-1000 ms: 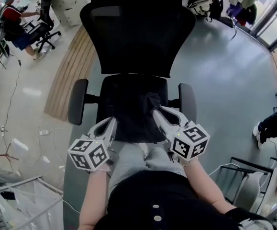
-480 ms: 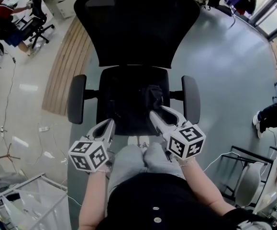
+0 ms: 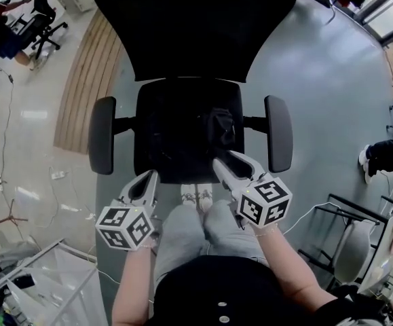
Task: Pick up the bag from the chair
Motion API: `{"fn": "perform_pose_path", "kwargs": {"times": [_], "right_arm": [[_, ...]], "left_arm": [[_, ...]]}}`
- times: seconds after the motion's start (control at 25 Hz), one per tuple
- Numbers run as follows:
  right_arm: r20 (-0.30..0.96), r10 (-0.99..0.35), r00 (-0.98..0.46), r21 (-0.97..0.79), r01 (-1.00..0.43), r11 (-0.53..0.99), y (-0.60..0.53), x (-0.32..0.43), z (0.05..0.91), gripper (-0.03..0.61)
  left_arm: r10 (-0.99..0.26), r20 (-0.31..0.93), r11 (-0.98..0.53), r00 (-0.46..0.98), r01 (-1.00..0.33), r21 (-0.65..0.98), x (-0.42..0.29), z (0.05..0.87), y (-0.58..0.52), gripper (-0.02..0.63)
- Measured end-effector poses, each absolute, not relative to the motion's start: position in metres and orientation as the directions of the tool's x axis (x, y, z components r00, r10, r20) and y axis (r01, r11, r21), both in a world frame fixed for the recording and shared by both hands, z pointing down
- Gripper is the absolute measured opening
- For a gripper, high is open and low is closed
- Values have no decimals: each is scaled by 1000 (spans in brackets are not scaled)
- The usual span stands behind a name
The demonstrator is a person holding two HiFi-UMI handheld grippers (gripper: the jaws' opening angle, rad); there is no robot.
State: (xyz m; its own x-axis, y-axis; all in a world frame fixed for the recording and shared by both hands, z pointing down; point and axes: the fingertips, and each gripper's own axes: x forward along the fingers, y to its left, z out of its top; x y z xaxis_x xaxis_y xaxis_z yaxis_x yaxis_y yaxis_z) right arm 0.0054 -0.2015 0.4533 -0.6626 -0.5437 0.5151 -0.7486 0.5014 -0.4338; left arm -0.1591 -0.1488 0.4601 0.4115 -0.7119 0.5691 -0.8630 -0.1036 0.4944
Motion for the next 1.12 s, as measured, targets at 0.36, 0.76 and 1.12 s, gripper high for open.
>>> {"fn": "perform_pose_path", "kwargs": {"times": [0.36, 0.76, 1.12], "right_arm": [[576, -538, -616, -418, -787, 454, -208, 8, 498, 153], [637, -516, -573, -413, -818, 400, -224, 13, 564, 170], [682, -515, -520, -375, -853, 364, -246, 17, 623, 241]], "left_arm": [[-735, 599, -28, 318, -896, 442, -183, 498, -159, 18], [-700, 645, 12, 308, -897, 442, -179, 561, -185, 18], [-690, 675, 72, 262, -903, 425, -195, 618, -199, 20]]}}
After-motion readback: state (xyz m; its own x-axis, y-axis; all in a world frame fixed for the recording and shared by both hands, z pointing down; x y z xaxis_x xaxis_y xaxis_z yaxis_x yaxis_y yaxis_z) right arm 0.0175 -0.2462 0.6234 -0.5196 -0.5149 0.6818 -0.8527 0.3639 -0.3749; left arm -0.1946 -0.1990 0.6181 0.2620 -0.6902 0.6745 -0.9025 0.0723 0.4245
